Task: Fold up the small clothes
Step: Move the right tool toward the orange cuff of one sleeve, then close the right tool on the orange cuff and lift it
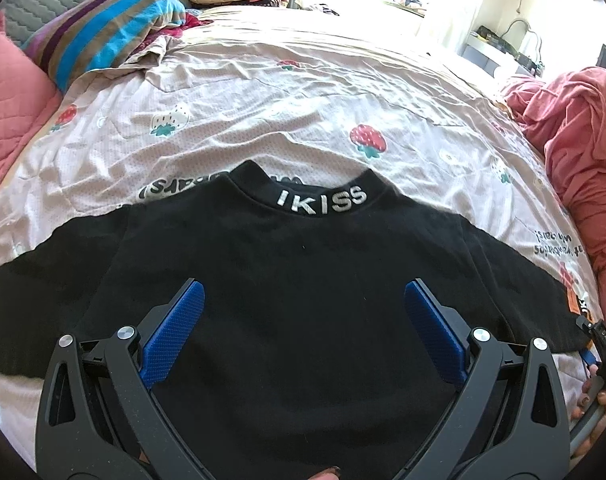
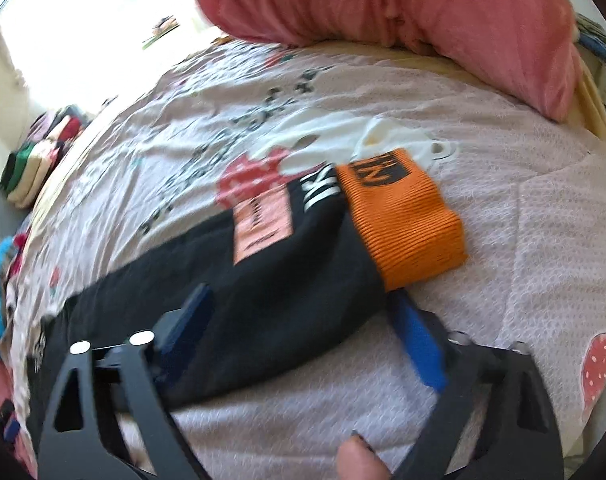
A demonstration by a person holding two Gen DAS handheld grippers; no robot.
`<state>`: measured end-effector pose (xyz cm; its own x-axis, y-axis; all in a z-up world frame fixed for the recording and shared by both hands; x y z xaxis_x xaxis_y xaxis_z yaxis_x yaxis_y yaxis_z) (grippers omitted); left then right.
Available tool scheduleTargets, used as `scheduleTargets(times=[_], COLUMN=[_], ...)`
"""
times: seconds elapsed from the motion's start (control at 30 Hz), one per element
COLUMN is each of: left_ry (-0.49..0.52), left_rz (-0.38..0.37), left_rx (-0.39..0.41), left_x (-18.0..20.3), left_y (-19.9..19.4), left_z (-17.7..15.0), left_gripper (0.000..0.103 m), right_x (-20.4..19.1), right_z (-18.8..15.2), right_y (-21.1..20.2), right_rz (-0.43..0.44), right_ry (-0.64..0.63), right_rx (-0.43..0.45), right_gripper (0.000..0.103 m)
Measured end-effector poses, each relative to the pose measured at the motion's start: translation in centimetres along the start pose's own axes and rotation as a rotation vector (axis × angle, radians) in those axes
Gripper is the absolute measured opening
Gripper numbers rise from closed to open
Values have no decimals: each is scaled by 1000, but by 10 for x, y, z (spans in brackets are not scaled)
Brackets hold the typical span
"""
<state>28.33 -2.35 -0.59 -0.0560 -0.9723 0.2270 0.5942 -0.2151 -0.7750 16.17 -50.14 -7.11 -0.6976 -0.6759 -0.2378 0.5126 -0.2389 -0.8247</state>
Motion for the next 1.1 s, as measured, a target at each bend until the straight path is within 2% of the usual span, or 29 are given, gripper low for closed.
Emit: scheduleTargets(times=[0.07, 0.1, 0.17, 0.27, 0.6, 1.0, 1.1], left_ry=[-2, -5, -12, -31, -99, -125, -150], left_rz=[7, 8, 8, 8, -20, -59, -94], left_rx=[4, 3, 5, 11, 27, 44, 24], left_x=[-4, -7, -11, -20, -41, -54, -59], left_y=[3, 5, 7, 8, -2, -20, -21], left_z=[2, 3, 4, 3, -1, -7, -7], left_gripper=[94, 94, 94, 94, 94, 94, 94], right_x=[5, 8, 9, 3, -39, -138, -163], right_z=[6, 8, 13, 19, 19, -12, -27], right_y=[2, 2, -1, -7, -45, -96, -108], right_rz=[2, 6, 16, 41, 167, 362, 399], right_ry=[32, 48, 51, 25, -77, -338, -408], right_rx=[11, 21, 49, 79, 174, 247, 257], right_gripper=[57, 53, 28, 15, 12, 12, 12])
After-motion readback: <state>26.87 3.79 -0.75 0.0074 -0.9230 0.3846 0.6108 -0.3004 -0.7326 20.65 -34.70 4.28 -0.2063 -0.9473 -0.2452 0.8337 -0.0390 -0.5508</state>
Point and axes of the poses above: each gripper's, at about its wrist camera, not at the fingertips, and y roughly the way its jaws point, x to its right, z to its top, the point moved 2 cm from there along y, roughly the way its jaws point, and after that the axes turned 6 degrees about -z, right-handed, at the moved point
